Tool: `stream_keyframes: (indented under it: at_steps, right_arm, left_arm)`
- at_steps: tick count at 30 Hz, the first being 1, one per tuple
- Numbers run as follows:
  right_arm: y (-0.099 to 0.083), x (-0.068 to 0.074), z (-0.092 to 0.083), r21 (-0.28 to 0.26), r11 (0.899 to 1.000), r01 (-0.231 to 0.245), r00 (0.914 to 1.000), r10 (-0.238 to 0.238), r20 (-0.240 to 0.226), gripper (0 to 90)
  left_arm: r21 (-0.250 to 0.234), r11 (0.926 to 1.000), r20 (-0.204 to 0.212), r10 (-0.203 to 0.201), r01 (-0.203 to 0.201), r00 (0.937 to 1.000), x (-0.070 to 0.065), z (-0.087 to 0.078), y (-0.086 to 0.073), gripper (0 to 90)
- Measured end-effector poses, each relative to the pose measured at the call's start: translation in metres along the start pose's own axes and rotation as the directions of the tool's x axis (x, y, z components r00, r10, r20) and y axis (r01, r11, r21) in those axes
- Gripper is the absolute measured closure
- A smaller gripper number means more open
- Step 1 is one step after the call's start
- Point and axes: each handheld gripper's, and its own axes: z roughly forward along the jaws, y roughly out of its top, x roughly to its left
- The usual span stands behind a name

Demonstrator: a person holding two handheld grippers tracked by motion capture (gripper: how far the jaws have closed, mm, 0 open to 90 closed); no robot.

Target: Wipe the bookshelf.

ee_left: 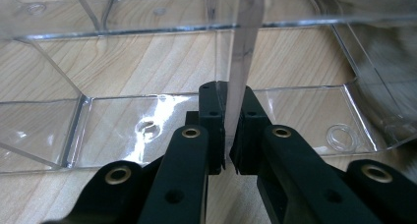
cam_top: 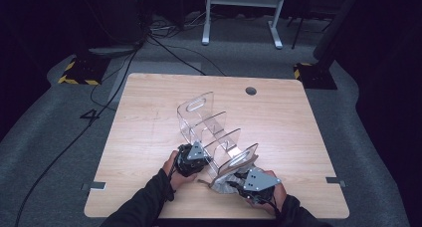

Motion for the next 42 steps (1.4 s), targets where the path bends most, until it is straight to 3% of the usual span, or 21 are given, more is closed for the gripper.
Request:
stream_keyframes:
  at_steps: [1, 3, 6, 10, 11, 13, 19, 20, 22, 23, 25, 26, 28, 29, 30, 31, 33, 36, 37, 42]
  right_arm:
    - [0.013, 0.001, -0.005, -0.064, 0.998, -0.002, 1.0000, 0.002, -0.002, 75.0]
    - [0.021, 0.002, -0.009, -0.097, 0.995, 0.014, 0.9999, -0.013, 0.010, 75.1]
    - [0.028, 0.004, -0.013, -0.114, 0.993, 0.044, 0.9984, -0.040, 0.040, 75.2]
    - [0.029, 0.001, -0.020, -0.129, 0.991, 0.038, 0.9971, -0.029, 0.070, 75.2]
    - [0.029, -0.005, -0.027, -0.142, 0.989, 0.036, 0.9932, -0.019, 0.115, 75.2]
    - [0.027, -0.011, -0.034, -0.152, 0.988, 0.024, 0.9888, -0.001, 0.149, 75.2]
    - [0.005, -0.039, -0.047, -0.125, 0.991, -0.049, 0.9635, 0.080, 0.256, 75.2]
    - [0.005, -0.039, -0.047, -0.125, 0.991, -0.049, 0.9635, 0.080, 0.256, 75.2]
    - [-0.006, -0.045, -0.045, -0.092, 0.993, -0.071, 0.9601, 0.093, 0.264, 75.2]
    - [-0.015, -0.046, -0.039, -0.044, 0.997, -0.065, 0.9590, 0.074, 0.274, 75.1]
    - [-0.018, -0.046, -0.037, -0.032, 0.997, -0.075, 0.9609, 0.081, 0.265, 75.1]
    - [-0.024, -0.044, -0.030, 0.023, 0.995, -0.095, 0.9676, 0.087, 0.237, 75.1]
    - [-0.026, -0.044, -0.027, 0.038, 0.995, -0.093, 0.9696, 0.082, 0.231, 75.1]
    - [-0.031, -0.039, -0.020, 0.083, 0.993, -0.087, 0.9776, 0.069, 0.199, 75.1]
    - [-0.031, -0.039, -0.020, 0.083, 0.993, -0.087, 0.9776, 0.069, 0.199, 75.1]
    - [-0.032, -0.034, -0.013, 0.106, 0.992, -0.073, 0.9848, 0.055, 0.165, 75.1]
    - [-0.031, -0.029, -0.008, 0.120, 0.992, -0.051, 0.9896, 0.034, 0.140, 75.1]
    - [-0.028, -0.023, -0.003, 0.114, 0.993, -0.034, 0.9935, 0.022, 0.112, 75.0]
    - [-0.023, -0.018, -0.001, 0.102, 0.995, -0.002, 0.9951, -0.008, 0.099, 75.1]
    - [-0.009, -0.010, -0.006, 0.018, 1.000, 0.017, 0.9970, -0.018, 0.075, 75.0]
  left_arm:
    - [0.002, 1.0000, 0.000, -0.001, 0.001, 1.0000, 0.000, 0.000, 0.000, 85.1]
    - [0.003, 1.0000, 0.001, -0.004, 0.004, 1.0000, 0.000, 0.000, 0.000, 85.1]
    - [0.002, 0.9999, 0.003, -0.010, 0.010, 0.9999, 0.000, 0.000, 0.000, 85.4]
    - [0.002, 0.9999, 0.006, -0.012, 0.012, 0.9999, 0.001, 0.000, 0.000, 85.4]
    - [0.003, 0.9999, 0.007, -0.012, 0.012, 0.9999, 0.001, 0.000, 0.000, 85.5]
    - [0.003, 0.9999, 0.010, -0.011, 0.011, 0.9999, 0.001, 0.000, 0.000, 85.5]
    - [0.007, 1.0000, 0.012, -0.002, 0.002, 0.9999, 0.002, 0.000, 0.000, 85.4]
    - [0.007, 1.0000, 0.012, -0.002, 0.002, 0.9999, 0.002, 0.000, 0.000, 85.4]
    - [0.006, 1.0000, 0.016, -0.004, 0.004, 0.9999, 0.002, 0.000, 0.000, 85.4]
    - [0.007, 1.0000, 0.015, -0.006, 0.006, 0.9999, 0.001, 0.000, 0.000, 85.3]
    - [0.007, 1.0000, 0.014, -0.005, 0.005, 0.9999, 0.002, 0.000, 0.000, 85.3]
    - [0.007, 1.0000, 0.015, -0.005, 0.005, 0.9999, 0.002, 0.000, 0.000, 85.3]
    - [0.007, 1.0000, 0.015, -0.005, 0.005, 0.9999, 0.002, 0.000, 0.000, 85.3]
    - [0.007, 1.0000, 0.015, -0.004, 0.004, 0.9999, 0.002, 0.000, 0.000, 85.3]
    - [0.007, 1.0000, 0.015, -0.004, 0.004, 0.9999, 0.002, 0.000, 0.000, 85.3]
    - [0.006, 1.0000, 0.015, -0.002, 0.002, 0.9999, 0.002, 0.000, 0.000, 85.3]
    - [0.006, 1.0000, 0.015, -0.002, 0.002, 0.9999, 0.002, 0.000, 0.000, 85.2]
    - [0.006, 1.0000, 0.014, -0.002, 0.002, 0.9999, 0.002, 0.000, 0.000, 85.2]
    - [0.007, 1.0000, 0.014, -0.005, 0.005, 0.9999, 0.001, 0.000, 0.000, 85.3]
    - [0.005, 1.0000, 0.014, -0.007, 0.007, 0.9999, 0.001, 0.001, 0.000, 85.3]
